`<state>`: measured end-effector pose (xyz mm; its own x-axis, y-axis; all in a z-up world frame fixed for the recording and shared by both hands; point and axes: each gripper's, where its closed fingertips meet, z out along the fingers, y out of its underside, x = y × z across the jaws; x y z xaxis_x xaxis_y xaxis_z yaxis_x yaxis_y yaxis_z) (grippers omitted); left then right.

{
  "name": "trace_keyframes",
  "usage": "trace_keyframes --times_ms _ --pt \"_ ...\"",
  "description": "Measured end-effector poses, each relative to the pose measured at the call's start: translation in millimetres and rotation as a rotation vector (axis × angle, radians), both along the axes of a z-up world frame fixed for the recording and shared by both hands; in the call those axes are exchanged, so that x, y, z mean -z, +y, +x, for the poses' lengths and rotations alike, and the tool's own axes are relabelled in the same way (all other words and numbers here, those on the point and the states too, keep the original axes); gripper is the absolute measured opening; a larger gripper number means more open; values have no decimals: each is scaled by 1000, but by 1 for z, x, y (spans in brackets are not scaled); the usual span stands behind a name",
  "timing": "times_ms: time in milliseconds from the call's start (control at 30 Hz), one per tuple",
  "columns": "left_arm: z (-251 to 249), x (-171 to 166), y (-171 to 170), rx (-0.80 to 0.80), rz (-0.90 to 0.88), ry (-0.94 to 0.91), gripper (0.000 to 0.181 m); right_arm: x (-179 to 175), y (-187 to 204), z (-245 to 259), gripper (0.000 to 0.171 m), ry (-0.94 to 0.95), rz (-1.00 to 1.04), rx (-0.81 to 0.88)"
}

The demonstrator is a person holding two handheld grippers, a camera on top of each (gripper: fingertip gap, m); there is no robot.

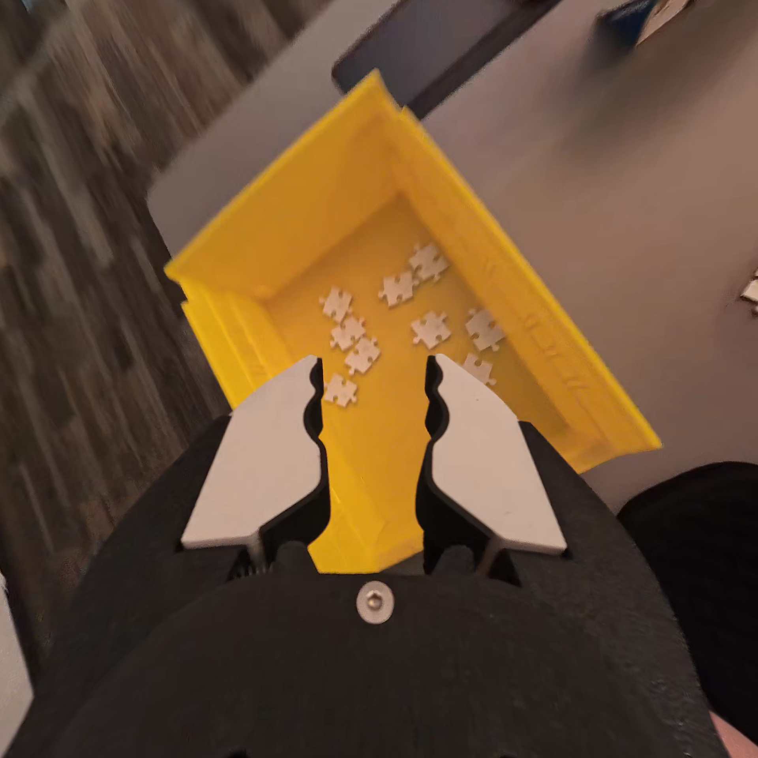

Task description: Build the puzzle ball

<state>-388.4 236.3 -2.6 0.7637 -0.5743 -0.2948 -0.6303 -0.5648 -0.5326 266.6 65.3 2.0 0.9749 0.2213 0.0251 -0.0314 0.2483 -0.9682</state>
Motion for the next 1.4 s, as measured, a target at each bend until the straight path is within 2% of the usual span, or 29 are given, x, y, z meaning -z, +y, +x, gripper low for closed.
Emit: trace_keyframes --times_ms 233,300,400,567,700,833,933,1000,1333,1400 --pt "-20 61 42 -122 -160 2 46 8 4 0 59 -34 -35 30" --pt "-17 74 52 -170 -199 -46 54 9 5 1 59 -41 -41 37" --pt "-13 82 65 -216 -207 -133 53 11 7 1 59 -47 -51 41" --pt "-23 87 77 -280 -165 -110 69 12 7 1 59 -48 -55 38" --pt "-21 85 86 -298 -128 -180 67 13 8 0 59 -48 -60 35" --pt "-21 98 80 -276 -200 -161 80 14 9 0 59 -48 -65 34" --pt "-24 114 68 -263 -299 -96 82 15 9 1 59 -44 -70 33" --pt "-27 115 68 -269 -297 -69 84 15 9 1 59 -43 -73 32" --pt "5 95 47 -85 -325 -135 54 17 10 2 59 -47 -78 39" --pt "11 94 44 -53 -335 -138 59 16 10 2 59 -54 -76 46"
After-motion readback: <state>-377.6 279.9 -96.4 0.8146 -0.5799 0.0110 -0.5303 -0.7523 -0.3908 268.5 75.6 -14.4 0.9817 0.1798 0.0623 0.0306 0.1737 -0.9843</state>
